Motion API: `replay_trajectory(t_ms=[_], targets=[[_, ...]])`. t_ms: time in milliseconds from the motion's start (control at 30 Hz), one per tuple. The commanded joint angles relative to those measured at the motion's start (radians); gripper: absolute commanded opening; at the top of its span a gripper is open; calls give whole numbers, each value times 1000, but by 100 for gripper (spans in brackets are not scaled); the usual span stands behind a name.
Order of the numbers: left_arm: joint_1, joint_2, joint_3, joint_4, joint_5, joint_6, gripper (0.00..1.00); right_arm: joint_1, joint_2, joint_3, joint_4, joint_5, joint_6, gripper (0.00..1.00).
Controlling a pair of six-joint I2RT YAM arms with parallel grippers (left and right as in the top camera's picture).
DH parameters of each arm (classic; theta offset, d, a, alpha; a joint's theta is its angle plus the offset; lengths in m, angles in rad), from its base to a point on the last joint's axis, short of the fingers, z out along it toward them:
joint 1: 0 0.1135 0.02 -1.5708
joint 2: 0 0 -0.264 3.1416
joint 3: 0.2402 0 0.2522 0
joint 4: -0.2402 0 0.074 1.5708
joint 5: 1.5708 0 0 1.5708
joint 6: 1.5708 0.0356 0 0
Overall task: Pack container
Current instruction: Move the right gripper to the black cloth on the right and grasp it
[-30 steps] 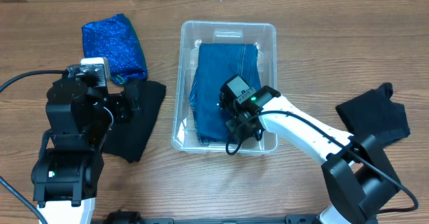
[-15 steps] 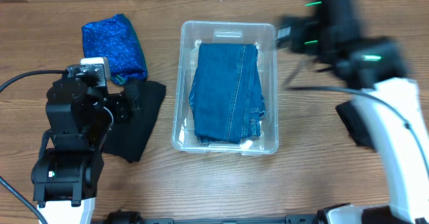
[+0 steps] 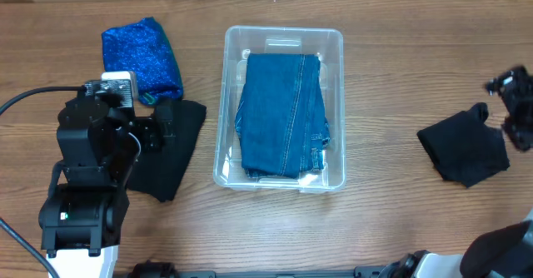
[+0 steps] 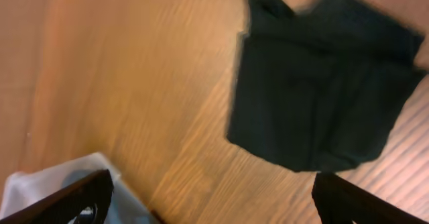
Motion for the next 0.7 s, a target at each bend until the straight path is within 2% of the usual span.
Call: replay_trajectory(t_ms=[0, 233, 367, 433, 667], targets=[[-6, 2, 25, 5, 1, 19, 100, -65, -4, -201, 111, -104, -25, 100], [-6, 1, 25, 5, 1, 19, 100, -169, -4, -441, 304, -138, -41, 100], [-6, 2, 25, 5, 1, 19, 100, -238, -4, -459, 337, -129, -76, 100], [-6, 2, 25, 5, 1, 19, 100, -259, -4, -460, 342, -64, -76, 100], [-6, 1, 25, 5, 4, 19, 100, -267, -3, -510, 421, -32, -71, 100]])
